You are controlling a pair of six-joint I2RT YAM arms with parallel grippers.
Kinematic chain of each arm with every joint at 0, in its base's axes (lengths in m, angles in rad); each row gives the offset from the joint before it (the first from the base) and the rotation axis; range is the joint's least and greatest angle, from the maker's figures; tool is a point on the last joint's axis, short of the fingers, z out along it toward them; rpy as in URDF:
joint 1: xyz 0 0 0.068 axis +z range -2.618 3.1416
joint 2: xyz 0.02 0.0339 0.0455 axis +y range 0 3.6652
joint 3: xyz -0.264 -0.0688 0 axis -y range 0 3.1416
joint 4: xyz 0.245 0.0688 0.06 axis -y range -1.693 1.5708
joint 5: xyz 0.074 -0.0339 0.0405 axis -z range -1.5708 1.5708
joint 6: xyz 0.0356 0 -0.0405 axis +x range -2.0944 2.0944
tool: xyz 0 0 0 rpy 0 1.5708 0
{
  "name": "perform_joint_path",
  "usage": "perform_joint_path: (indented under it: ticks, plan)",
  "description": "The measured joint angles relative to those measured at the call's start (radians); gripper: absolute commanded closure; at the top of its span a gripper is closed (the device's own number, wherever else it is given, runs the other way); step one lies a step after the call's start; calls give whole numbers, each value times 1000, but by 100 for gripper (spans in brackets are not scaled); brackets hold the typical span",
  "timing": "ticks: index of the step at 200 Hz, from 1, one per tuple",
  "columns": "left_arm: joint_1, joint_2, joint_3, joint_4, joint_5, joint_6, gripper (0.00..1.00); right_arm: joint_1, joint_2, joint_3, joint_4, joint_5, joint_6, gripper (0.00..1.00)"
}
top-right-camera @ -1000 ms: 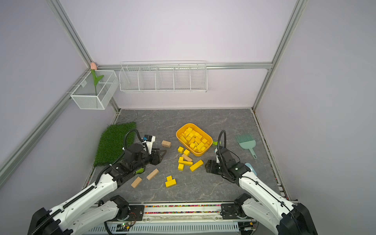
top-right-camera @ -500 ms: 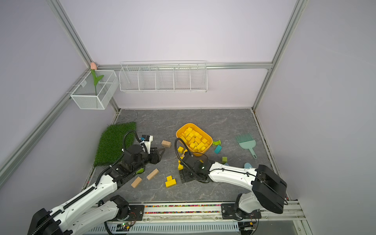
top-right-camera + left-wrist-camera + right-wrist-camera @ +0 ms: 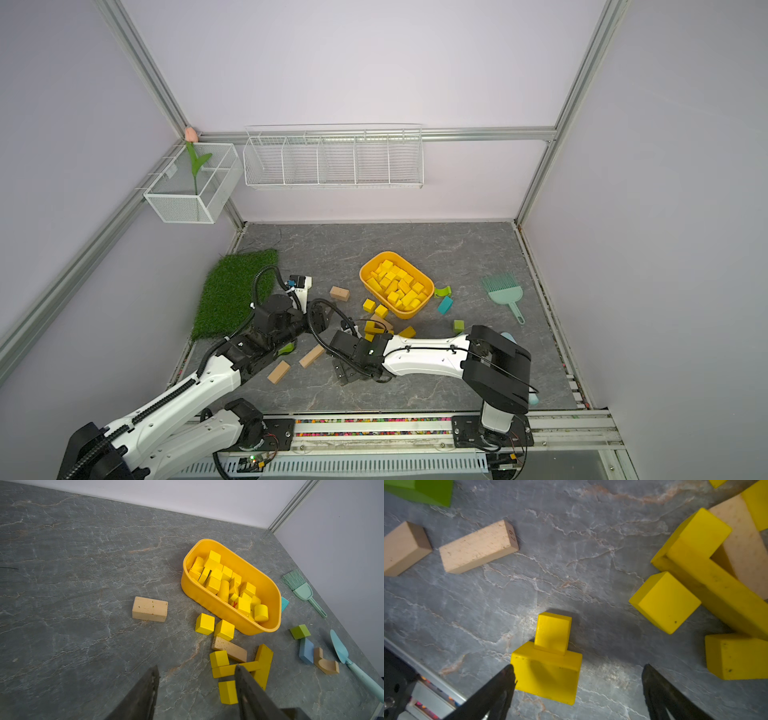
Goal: Pick out the yellow building blocks
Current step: Pick up the building block from the center of the board.
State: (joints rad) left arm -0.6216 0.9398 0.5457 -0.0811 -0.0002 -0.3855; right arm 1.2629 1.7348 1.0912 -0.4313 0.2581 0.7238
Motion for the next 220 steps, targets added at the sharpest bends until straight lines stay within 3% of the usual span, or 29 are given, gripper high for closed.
perform_joint_path:
  ticks: [48, 100, 144, 183, 204, 220]
  plan:
    - [6, 3, 0, 0, 0, 0, 40, 45, 19, 38, -2, -1, 21, 5]
    - [6, 3, 0, 0, 0, -3, 40, 48, 55, 55, -7, -1, 41, 13]
    - [8, 3, 0, 0, 0, -3, 40, 48, 70, 59, -17, -1, 53, 26]
    - [11, 3, 0, 0, 0, -3, 40, 48, 77, 72, -21, 3, 56, 47]
    - [11, 3, 0, 0, 0, -3, 40, 48, 80, 76, -22, -1, 63, 46]
    - [11, 3, 0, 0, 0, -3, 39, 48, 80, 76, -22, -2, 59, 36]
